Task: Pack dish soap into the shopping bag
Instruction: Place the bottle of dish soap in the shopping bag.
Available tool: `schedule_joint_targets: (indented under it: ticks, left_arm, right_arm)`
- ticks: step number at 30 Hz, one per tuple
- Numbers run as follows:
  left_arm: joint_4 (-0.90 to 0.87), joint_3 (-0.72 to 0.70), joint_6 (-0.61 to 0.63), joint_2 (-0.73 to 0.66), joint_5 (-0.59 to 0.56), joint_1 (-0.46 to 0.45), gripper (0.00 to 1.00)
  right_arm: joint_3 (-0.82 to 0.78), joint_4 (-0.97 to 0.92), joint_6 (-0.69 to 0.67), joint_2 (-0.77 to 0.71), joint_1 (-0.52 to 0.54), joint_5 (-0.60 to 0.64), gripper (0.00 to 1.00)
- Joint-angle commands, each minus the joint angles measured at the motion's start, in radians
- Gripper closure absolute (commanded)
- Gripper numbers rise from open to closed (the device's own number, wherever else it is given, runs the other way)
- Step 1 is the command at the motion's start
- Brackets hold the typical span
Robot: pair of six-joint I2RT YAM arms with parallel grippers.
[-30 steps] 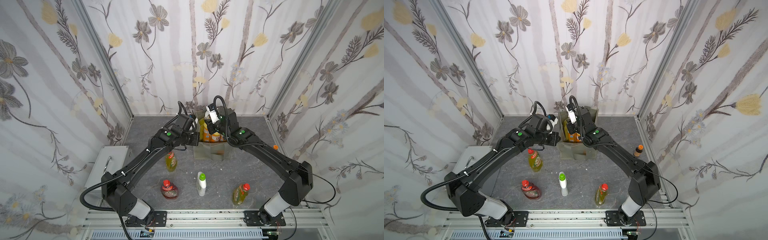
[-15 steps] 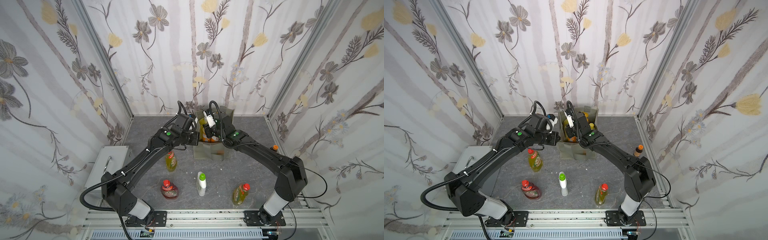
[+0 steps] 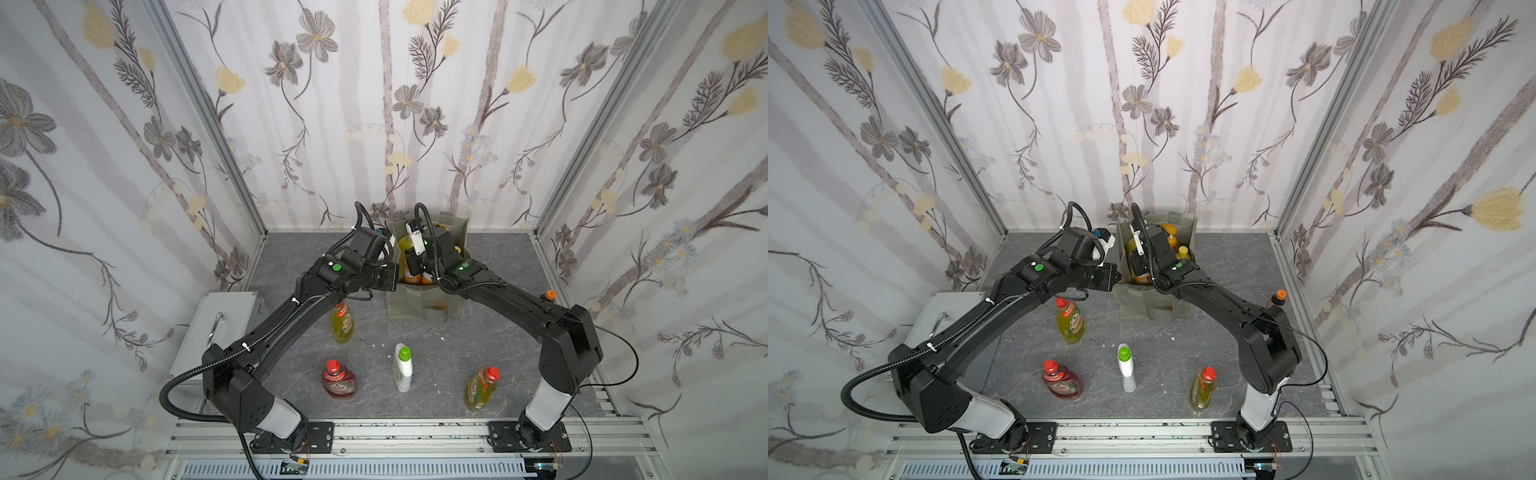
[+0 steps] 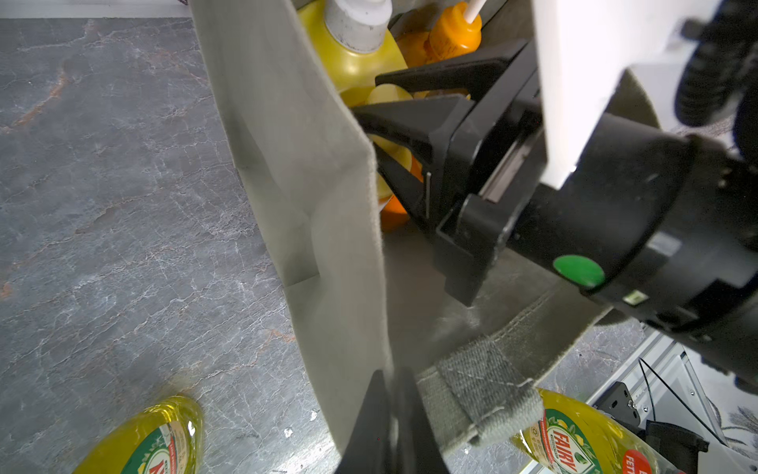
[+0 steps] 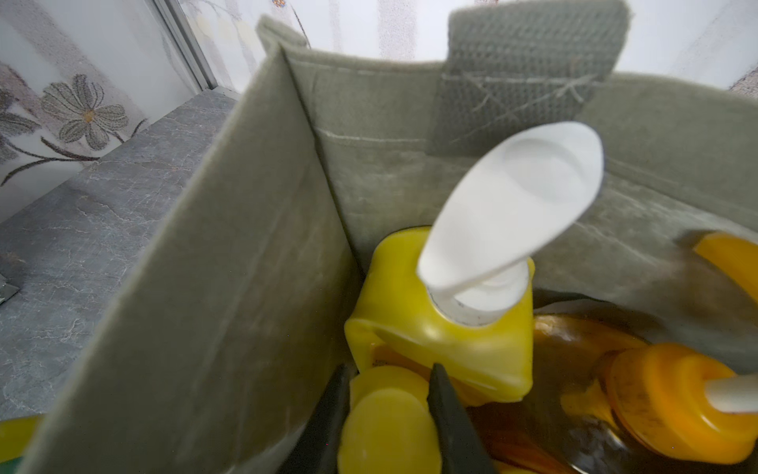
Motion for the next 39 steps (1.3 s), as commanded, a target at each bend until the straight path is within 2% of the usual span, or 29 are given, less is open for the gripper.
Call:
schedule_joint_targets:
  ticks: [1,9,13,18,24,29,36,39]
  left_arm:
    - [0.011,0.001,-0.005,-0.002,0.011,0.003,0.92]
    - [0.005,0.0,-0.005,0.0,0.005,0.002,0.92]
    - [0.002,-0.009,0.001,-0.008,-0.008,0.002,0.92]
    - [-0.021,0.003,0.021,-0.009,-0.042,0.009,0.88]
    - [-0.019,0.008,0.015,0.005,-0.054,0.008,0.85]
    - [-0.014,0.01,0.006,0.012,-0.058,0.008,0.86]
    - [-0.024,0.037,0.003,0.023,-0.051,0.009,0.89]
    - [-0.036,0.049,0.007,0.025,-0.047,0.009,0.9]
  right_arm:
    - [-0.002,0.093,0.011,0.004,-0.004,0.033,0.71]
    - [-0.109,0.212,0.003,-0.052,-0.007,0.028,0.61]
    - [-0.161,0.273,-0.001,-0.088,-0.01,-0.01,0.52]
    - [-0.19,0.306,0.006,-0.107,-0.029,-0.045,0.35]
    - [-0.232,0.347,0.037,-0.141,-0.065,-0.11,0.22]
    - [-0.317,0.445,0.047,-0.22,-0.069,-0.161,0.17]
    - [-0.441,0.58,0.063,-0.36,-0.069,-0.224,0.16]
    - [-0.449,0.56,0.079,-0.416,-0.072,-0.21,0.16]
